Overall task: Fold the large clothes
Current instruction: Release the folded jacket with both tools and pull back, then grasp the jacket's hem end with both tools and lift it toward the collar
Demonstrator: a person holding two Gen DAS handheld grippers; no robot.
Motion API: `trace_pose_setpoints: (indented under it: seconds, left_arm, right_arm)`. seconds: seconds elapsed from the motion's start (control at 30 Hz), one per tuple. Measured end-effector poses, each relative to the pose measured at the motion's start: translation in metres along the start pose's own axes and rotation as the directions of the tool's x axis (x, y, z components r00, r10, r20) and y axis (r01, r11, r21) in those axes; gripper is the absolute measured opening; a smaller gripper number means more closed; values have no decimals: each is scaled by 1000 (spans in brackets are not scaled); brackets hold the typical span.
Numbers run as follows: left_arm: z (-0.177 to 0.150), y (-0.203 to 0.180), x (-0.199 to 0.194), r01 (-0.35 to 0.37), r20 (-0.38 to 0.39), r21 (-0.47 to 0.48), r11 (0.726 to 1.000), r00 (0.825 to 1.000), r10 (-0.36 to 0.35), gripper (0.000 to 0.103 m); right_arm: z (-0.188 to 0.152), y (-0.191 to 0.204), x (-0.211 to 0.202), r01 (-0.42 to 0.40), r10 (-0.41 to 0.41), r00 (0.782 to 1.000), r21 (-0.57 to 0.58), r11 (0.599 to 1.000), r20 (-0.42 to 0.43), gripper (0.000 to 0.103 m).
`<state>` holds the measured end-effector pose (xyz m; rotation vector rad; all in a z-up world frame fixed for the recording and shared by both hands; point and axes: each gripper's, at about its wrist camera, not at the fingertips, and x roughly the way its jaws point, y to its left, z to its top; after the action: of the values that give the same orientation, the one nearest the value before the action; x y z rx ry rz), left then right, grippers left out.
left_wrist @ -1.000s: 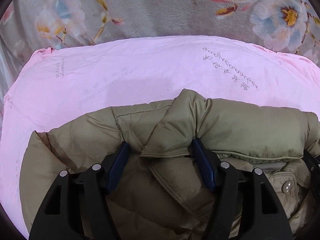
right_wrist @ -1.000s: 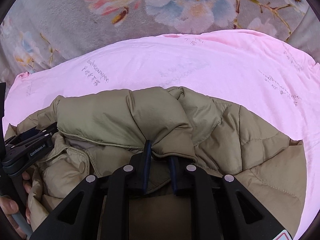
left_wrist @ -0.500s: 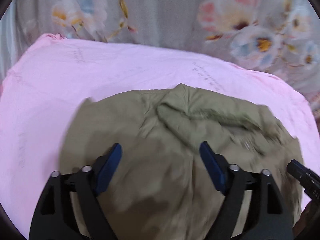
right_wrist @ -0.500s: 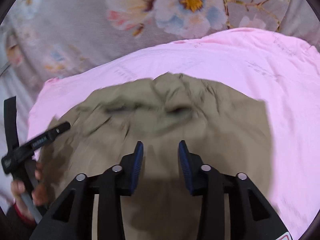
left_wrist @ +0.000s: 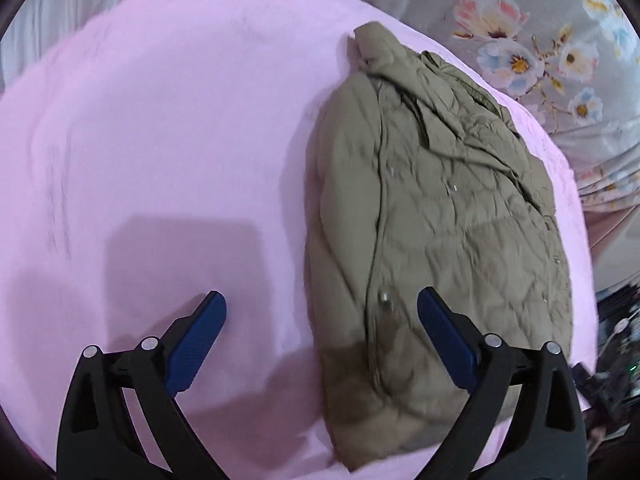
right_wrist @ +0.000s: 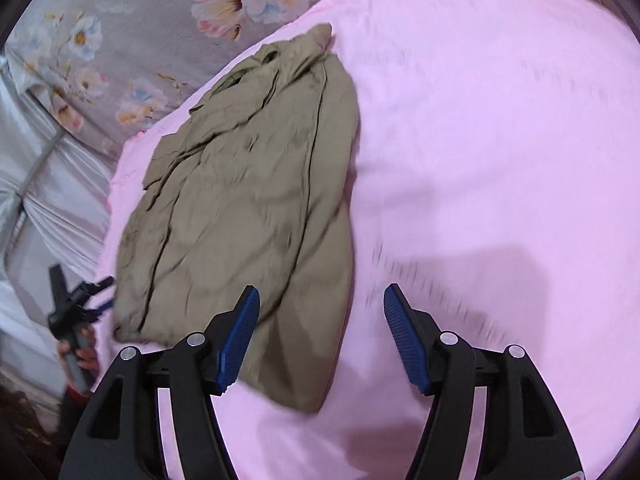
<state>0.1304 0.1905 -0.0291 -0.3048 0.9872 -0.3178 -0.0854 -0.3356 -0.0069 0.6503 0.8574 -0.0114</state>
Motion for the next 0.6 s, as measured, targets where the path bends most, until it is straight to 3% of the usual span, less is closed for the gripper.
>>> trace_pose_setpoints:
  seconds: [0.07, 0.17, 0.27, 0.33, 0.4, 0.43, 0.5, 0.6]
  left_arm:
    - [-12, -6, -4, 11, 39, -2, 1000, 999, -11, 94]
    - [-23, -22, -5, 120, 35, -21, 993, 992, -119, 94]
    - [-26, -36, 2, 123, 42, -18, 992, 992, -122, 93]
    - [-28, -43, 3, 73, 55, -6, 997, 996, -72, 80]
    - [-29, -49, 1, 1, 57, 17, 1000, 998, -2, 45]
    - [-30, -49, -3, 0, 58, 17, 1000, 998, -1, 34]
    - [-33, -46, -17, 33, 65, 7, 999, 997, -33, 13]
    - [-39, -44, -50, 68, 100, 24, 997, 992, -71, 8]
  right_arm:
    - [-16, 2, 3, -35, 35, 999, 17, 999, 16, 66]
    - [-24, 14, 8, -85, 85, 996, 3, 996, 41, 67]
    - [-26, 26, 18, -130, 130, 990, 11, 991, 55, 67]
    - [-28, 31, 24, -103, 104, 992, -9, 995, 75, 62]
    - [-27, 37, 27, -64, 66, 995, -34, 997, 81, 41]
    - [-27, 37, 27, -73, 75, 994, -39, 997, 73, 28]
    - [-29, 35, 20, -111, 113, 990, -26, 993, 88, 19]
    - [-34, 39, -6, -170, 175, 975, -46, 984, 137, 13]
